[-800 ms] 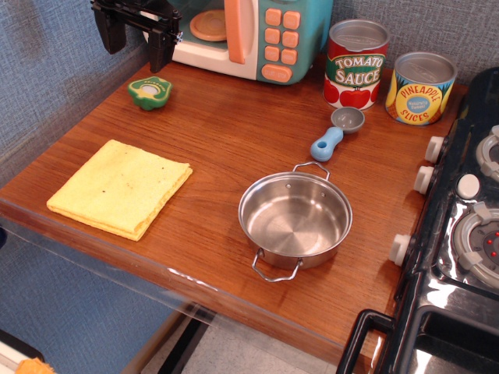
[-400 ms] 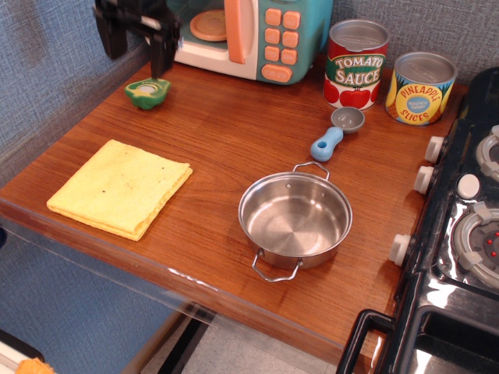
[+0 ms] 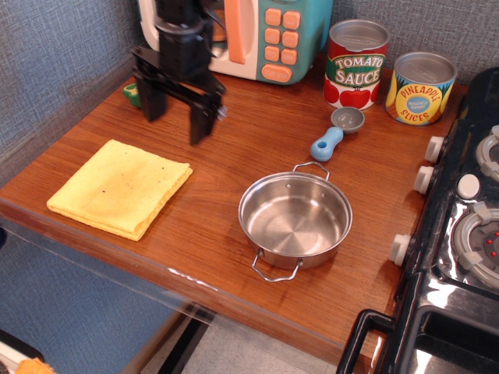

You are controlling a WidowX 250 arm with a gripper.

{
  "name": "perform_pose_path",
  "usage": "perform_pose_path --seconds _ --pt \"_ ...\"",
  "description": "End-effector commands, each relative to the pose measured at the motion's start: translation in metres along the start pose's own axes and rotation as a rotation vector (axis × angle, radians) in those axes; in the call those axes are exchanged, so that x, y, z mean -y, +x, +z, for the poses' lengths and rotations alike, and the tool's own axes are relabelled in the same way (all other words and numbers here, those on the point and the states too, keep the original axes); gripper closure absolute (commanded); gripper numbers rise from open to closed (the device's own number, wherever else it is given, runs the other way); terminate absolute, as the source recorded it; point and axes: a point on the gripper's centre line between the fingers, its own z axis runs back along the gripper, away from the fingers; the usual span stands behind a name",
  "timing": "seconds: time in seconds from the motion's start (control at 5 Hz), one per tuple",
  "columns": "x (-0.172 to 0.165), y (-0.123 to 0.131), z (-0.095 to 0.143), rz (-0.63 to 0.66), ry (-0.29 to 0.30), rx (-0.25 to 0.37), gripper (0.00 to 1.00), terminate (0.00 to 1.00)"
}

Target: Move the pot on top of the yellow cloth.

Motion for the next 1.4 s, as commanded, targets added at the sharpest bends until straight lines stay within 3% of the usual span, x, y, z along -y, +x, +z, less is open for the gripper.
perform_pose_path --seconds 0.0,0.4,0.8,1.0,1.2 --pt "0.038 -0.019 0.02 -0.056 -0.067 0.057 0.0 0.0" --pt "0.073 -0.019 0.018 -0.125 -0.099 0.066 0.0 0.0" --pt "0.092 -0.019 0.001 -0.18 -0.045 0.072 0.0 0.0" --pt "0.086 -0.015 -0.014 -0.149 -0.017 0.053 0.0 0.0" --pt "0.081 -0.018 -0.025 -0.05 -0.044 0.044 0.0 0.0"
